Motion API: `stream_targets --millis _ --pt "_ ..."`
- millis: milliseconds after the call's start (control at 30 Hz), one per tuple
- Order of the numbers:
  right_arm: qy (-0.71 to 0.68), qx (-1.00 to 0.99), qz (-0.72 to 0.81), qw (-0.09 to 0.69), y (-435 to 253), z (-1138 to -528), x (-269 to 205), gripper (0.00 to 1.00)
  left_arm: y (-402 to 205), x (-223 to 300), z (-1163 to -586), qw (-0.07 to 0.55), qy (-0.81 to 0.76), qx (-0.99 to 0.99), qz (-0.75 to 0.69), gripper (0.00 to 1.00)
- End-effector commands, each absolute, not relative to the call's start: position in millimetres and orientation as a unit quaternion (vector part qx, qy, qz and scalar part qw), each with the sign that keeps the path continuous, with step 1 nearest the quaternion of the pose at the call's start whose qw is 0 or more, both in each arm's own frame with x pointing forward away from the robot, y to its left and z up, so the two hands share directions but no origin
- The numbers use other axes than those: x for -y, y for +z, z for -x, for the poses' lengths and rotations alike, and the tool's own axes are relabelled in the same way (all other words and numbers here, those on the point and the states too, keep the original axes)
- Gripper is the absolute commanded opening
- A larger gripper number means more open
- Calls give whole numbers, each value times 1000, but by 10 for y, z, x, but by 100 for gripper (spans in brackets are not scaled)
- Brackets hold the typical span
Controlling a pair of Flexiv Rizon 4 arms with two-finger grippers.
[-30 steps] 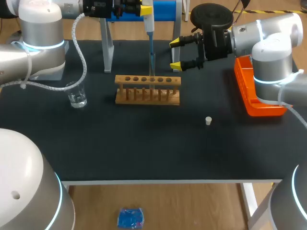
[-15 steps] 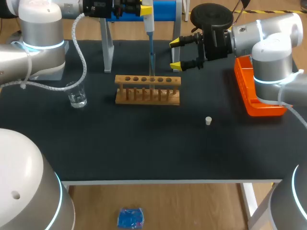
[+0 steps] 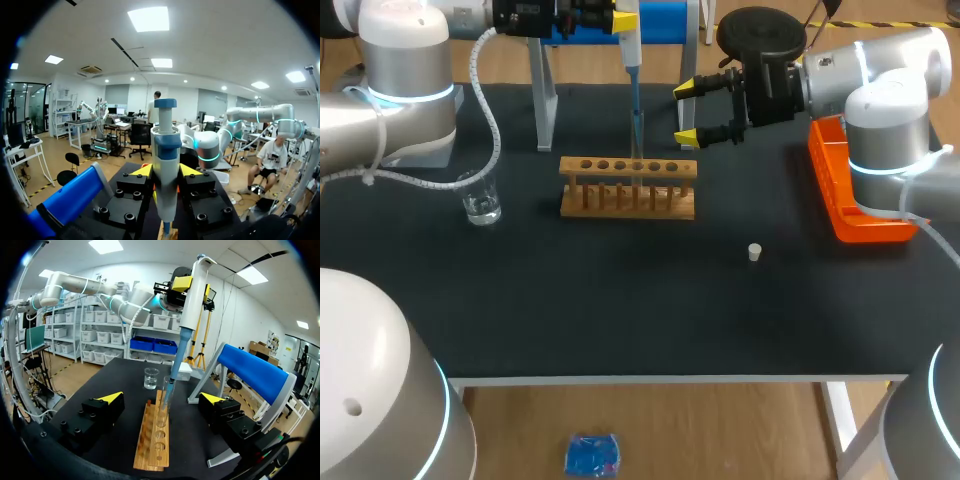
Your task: Invert the test tube, pick up the pipette, mount the tip to pipette, aspirate from beaker and dispense into the tube, eject the tip, return the pipette, and cap with the stopper.
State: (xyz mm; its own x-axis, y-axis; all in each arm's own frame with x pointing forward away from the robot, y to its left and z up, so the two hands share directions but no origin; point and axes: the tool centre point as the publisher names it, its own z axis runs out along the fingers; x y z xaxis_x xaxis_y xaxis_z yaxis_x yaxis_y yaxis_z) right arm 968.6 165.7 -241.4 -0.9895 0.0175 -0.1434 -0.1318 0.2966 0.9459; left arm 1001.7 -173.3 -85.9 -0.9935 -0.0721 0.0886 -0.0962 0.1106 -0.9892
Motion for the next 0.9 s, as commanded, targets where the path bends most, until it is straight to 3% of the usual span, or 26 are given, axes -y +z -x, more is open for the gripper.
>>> stream_targets --millis 33,500,900 --pt "592 -803 36 63 -2418 -9689 -1658 100 -856 1736 -10014 8 664 745 -57 0" --pt "587 -806 31 71 -2351 -9701 -1645 100 -856 1736 -10014 8 664 745 -57 0" --pt "535 -834 19 136 -1578 -9810 -1343 100 -856 1736 -10014 8 664 745 -57 0"
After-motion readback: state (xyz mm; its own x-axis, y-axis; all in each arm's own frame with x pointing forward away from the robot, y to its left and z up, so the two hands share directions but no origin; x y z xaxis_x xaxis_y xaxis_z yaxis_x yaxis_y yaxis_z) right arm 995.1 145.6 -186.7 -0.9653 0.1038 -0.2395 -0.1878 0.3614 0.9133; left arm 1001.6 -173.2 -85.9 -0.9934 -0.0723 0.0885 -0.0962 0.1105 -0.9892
